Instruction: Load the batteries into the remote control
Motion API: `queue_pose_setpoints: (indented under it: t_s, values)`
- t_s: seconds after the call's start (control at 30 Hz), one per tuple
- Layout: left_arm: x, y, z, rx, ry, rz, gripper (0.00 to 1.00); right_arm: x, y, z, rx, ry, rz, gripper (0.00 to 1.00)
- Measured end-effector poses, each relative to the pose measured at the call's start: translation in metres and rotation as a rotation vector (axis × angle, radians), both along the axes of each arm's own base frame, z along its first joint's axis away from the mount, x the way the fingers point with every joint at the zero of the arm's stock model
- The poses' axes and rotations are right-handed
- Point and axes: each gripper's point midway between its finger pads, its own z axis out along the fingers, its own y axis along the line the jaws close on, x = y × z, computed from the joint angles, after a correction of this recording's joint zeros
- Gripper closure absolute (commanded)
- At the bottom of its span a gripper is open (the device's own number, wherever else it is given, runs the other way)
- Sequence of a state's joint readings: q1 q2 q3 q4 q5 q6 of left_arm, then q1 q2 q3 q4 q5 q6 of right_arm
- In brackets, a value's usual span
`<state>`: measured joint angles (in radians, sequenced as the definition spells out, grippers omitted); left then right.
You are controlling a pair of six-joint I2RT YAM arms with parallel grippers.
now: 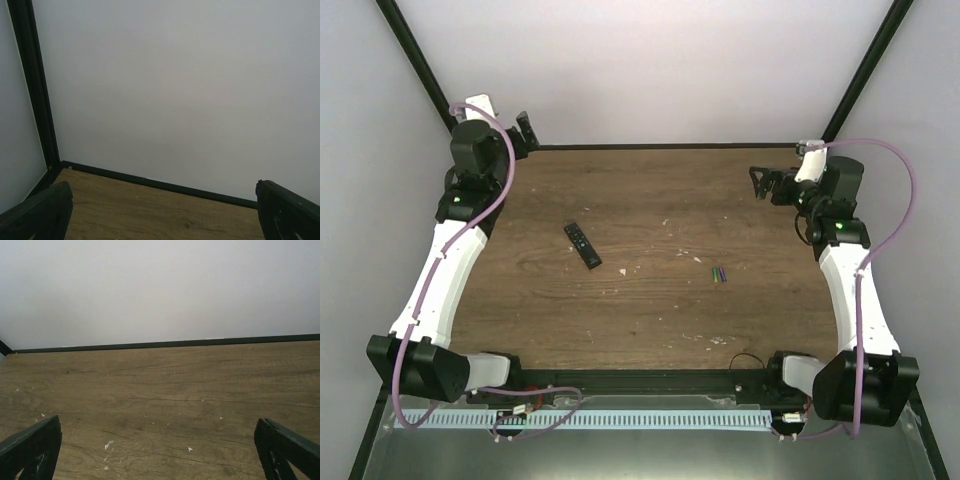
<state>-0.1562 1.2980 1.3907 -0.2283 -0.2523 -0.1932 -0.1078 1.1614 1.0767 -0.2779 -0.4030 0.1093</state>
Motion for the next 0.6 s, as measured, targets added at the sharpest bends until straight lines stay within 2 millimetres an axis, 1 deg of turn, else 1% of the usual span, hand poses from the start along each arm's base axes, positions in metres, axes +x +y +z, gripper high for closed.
queue_pose_setpoints:
  t_s: [0.13,0.2,0.3,0.4,0.47,0.57,0.6]
  values:
    - [0.000,0.006,-0.001,-0.017,0.001,0.030,0.00,0.000,-0.004,0.001,-0.008,0.000,-0.022,0.00]
    - [0.000,0.012,-0.004,-0.020,0.003,0.048,0.00,0.000,-0.006,0.000,-0.012,0.006,-0.037,0.00]
    - [0.002,0.030,-0.014,-0.033,0.022,0.075,0.00,0.002,-0.011,-0.005,-0.010,0.040,-0.066,0.00]
    - [0.005,0.039,-0.027,-0.050,0.042,0.049,0.00,0.010,-0.013,-0.011,-0.010,0.083,-0.075,0.00]
    - [0.006,0.034,-0.038,-0.058,0.067,0.005,0.00,0.015,-0.015,-0.018,-0.010,0.115,-0.077,0.00]
    - [0.015,0.013,-0.054,-0.054,0.129,-0.076,0.00,0.017,-0.016,-0.034,-0.005,0.175,-0.084,0.00]
    - [0.021,0.001,-0.061,-0.050,0.168,-0.105,0.00,0.017,-0.016,-0.041,0.000,0.203,-0.086,0.00]
